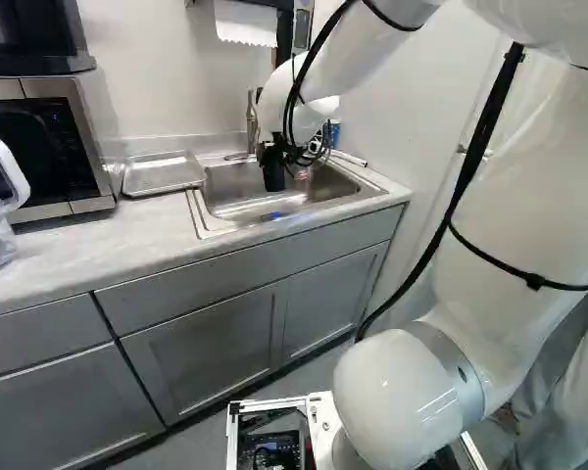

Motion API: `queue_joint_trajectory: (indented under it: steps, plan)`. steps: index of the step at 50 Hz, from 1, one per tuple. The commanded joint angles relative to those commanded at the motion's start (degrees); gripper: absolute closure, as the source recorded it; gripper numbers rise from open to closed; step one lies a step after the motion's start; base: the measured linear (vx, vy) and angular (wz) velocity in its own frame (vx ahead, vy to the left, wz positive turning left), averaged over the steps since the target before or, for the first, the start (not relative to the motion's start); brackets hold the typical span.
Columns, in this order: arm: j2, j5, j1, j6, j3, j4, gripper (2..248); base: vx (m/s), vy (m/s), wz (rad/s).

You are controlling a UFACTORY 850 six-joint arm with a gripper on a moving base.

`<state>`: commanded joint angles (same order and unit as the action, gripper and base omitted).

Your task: Rinse the cup and place it in the tray

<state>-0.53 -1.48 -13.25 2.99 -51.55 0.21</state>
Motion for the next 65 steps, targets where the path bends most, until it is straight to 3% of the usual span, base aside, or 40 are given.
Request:
queue_joint_trajectory:
  steps: [37,65]
  plan:
    - [-0.1,0.0,-0.1,0.0,-0.1,0.0,129,0.000,0.000,0.000]
    - [-1.4,0.0,-4.8,0.0,-1.5,0.0,129,0.000,0.000,0.000]
